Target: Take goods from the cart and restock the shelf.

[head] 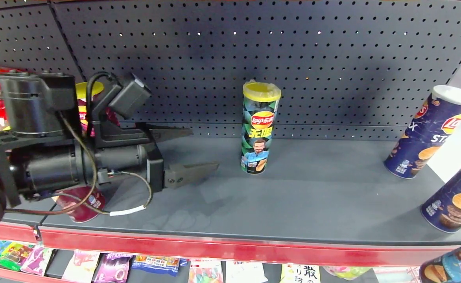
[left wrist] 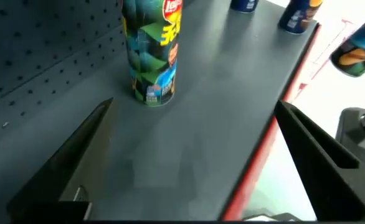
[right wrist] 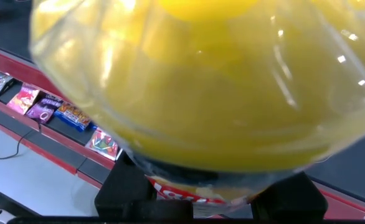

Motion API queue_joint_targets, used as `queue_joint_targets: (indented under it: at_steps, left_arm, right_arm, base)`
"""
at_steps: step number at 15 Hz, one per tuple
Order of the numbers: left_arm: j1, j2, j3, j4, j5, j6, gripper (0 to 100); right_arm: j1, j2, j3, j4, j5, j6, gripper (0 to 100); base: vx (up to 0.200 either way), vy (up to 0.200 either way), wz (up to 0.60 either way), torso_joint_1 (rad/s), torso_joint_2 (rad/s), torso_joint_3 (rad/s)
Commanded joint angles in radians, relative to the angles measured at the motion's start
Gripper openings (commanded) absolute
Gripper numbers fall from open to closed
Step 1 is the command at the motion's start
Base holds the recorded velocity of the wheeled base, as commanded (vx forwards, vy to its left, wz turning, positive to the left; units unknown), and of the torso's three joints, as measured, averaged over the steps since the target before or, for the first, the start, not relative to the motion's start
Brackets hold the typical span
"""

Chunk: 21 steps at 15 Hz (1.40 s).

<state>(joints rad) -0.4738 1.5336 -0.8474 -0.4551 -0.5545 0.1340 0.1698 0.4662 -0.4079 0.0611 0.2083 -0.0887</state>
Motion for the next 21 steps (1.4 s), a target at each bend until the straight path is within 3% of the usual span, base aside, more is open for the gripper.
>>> queue_joint_targets:
  at_steps: [1, 5, 13, 21]
  left_arm:
    - [-0.006, 0.085, -0.028, 0.0, -0.001, 0.001, 100]
    - [-0.003, 0.115, -0.042, 0.0, 0.004, 0.001, 100]
    - [-0.008, 0.249, -0.197, -0.002, 0.004, 0.004, 100]
    - [-0.037, 0.467, -0.536, -0.002, 0.005, 0.002, 100]
  right_arm:
    - [0.0, -0.003, 0.001, 0.0, 0.0, 0.0, 0]
    - [0.0, 0.003, -0.002, 0.0, 0.0, 0.0, 0]
    - [0.0, 0.008, 0.003, 0.0, 0.0, 0.0, 0]
    - [0.0, 0.015, 0.011, 0.0, 0.0, 0.0, 0]
  base:
    - [0.0, 0.0, 0.0, 0.0, 0.0, 0.0]
    - [0.0, 0.0, 0.0, 0.0, 0.0, 0.0]
    - [0.0, 0.0, 0.0, 0.0, 0.0, 0.0]
    - [0.0, 0.0, 0.0, 0.0, 0.0, 0.0]
